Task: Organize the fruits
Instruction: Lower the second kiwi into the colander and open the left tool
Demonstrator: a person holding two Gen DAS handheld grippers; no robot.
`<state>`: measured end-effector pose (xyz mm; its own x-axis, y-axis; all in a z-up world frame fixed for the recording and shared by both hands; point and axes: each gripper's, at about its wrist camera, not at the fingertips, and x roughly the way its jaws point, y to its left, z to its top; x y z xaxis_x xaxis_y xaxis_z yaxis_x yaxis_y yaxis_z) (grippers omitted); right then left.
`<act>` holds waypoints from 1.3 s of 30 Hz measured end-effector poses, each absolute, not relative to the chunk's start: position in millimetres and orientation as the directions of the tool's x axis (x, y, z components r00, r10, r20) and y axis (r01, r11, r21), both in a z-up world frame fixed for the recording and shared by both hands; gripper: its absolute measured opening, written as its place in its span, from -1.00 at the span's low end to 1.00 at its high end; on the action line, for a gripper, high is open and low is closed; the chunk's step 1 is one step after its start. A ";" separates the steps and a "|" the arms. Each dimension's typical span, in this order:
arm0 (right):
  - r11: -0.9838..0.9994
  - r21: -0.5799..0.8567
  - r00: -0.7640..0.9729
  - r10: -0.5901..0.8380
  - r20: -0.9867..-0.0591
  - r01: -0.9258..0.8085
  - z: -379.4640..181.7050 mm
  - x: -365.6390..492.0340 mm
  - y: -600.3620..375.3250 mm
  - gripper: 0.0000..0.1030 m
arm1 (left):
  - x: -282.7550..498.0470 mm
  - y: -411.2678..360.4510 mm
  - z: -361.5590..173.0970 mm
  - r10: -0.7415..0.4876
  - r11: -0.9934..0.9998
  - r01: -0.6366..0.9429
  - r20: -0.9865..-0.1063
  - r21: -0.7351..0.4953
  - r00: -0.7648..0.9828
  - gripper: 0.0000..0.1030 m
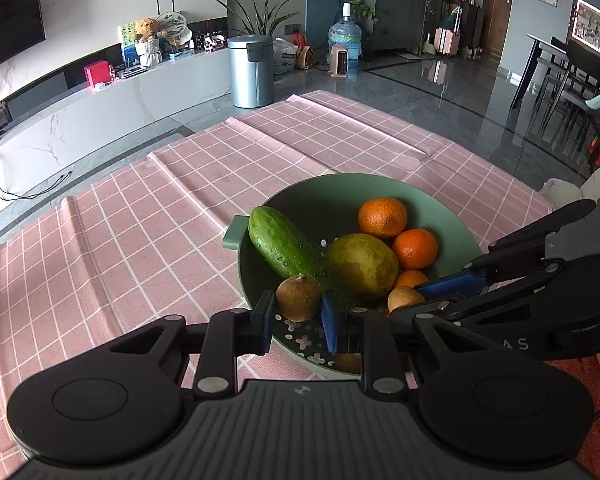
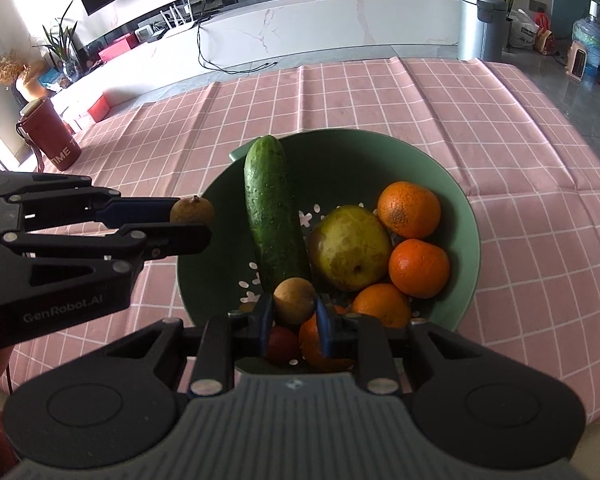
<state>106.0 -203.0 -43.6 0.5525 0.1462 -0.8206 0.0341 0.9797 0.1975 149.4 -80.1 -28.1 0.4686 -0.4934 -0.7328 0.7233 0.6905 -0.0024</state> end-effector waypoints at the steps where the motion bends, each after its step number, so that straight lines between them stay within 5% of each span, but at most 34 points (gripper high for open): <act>1: 0.979 0.200 0.554 0.146 -0.820 0.039 -43.8 105.8 -203.7 -0.63 | 148.2 -81.0 -28.8 -0.488 0.689 0.724 -0.735 0.007 0.472 -0.47; 15: 0.966 0.250 0.542 0.174 -0.822 0.070 -47.1 106.6 -210.1 -0.61 | 142.9 -86.4 -37.0 -0.472 0.670 0.741 -0.744 0.045 0.472 -0.34; 27: 0.951 0.294 0.610 0.175 -0.773 0.099 -39.9 99.2 -219.6 -0.11 | 140.2 -69.1 -18.4 -0.550 0.704 0.708 -0.666 -0.047 0.503 -0.16; 39: 0.975 0.213 0.719 0.104 -0.688 0.063 -12.7 75.7 -209.4 0.51 | 118.1 -40.5 15.7 -0.484 0.820 0.570 -0.603 -0.058 0.634 0.07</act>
<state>75.7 -209.4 -12.7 0.7187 0.1041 -0.6875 0.0630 0.9749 0.2134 118.1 -40.5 15.7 0.6341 -0.4836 -0.6034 0.5698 0.8197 -0.0582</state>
